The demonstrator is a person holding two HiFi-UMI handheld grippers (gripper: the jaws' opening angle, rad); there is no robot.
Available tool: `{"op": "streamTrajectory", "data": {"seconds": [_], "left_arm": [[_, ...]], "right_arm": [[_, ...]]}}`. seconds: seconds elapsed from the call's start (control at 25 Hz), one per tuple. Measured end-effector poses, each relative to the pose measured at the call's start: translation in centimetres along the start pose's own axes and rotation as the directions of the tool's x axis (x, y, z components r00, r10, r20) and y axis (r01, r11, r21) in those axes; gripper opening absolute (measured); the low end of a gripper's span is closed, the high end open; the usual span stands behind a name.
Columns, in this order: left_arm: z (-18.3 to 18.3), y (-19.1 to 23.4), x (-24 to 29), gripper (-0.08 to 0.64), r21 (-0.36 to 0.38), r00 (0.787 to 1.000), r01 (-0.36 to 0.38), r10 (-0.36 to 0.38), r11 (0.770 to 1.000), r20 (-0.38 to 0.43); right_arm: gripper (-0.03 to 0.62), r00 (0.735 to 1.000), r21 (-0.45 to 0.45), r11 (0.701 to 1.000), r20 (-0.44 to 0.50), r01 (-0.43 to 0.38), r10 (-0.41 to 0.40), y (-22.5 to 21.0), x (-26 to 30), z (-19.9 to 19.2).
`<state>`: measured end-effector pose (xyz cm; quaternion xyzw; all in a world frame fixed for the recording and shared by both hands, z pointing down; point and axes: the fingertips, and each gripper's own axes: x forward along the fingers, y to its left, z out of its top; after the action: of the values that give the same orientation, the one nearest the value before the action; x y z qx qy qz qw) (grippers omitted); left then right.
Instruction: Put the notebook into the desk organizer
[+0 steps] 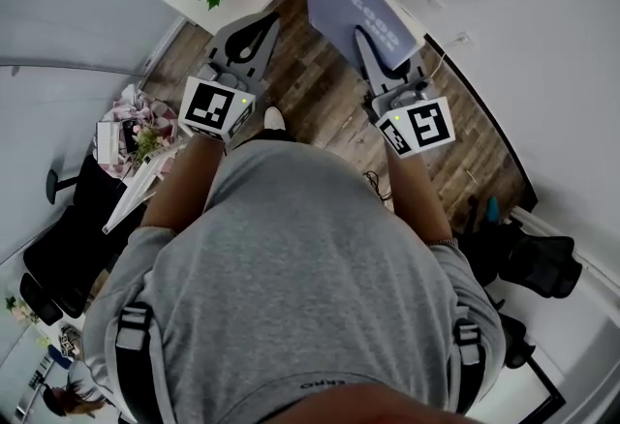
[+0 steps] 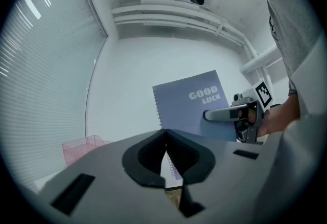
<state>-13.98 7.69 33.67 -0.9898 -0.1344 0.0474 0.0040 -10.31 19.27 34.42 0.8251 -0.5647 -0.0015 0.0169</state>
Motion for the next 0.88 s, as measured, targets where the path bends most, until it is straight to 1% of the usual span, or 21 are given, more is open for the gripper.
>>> {"op": "streamTrajectory", "data": {"seconds": [0.4, 0.68, 0.8, 0.88], "left_arm": [[-1.0, 6.1, 1.8, 0.02, -0.019, 0.999, 0.046, -0.046, 0.999, 0.002], [-1.5, 8.0, 3.5, 0.02, -0.023, 0.998, 0.065, -0.065, 0.998, -0.001], [-1.5, 8.8, 4.6, 0.02, -0.034, 0.998, 0.057, -0.057, 0.998, -0.001], [-1.7, 9.2, 5.5, 0.02, -0.026, 0.999, 0.049, -0.049, 0.998, -0.003]], "right_arm": [[0.04, 0.999, 0.001, 0.999, -0.008, 0.041, -0.041, -0.7, 6.0, -0.2], [0.04, 0.999, 0.003, 0.999, -0.018, 0.049, -0.049, -2.0, 8.2, -0.4], [0.04, 0.999, 0.01, 0.999, -0.018, 0.05, -0.049, -3.4, 9.0, -0.6], [0.04, 0.999, 0.014, 0.999, -0.015, 0.045, -0.044, -4.5, 9.7, -0.7]]}}
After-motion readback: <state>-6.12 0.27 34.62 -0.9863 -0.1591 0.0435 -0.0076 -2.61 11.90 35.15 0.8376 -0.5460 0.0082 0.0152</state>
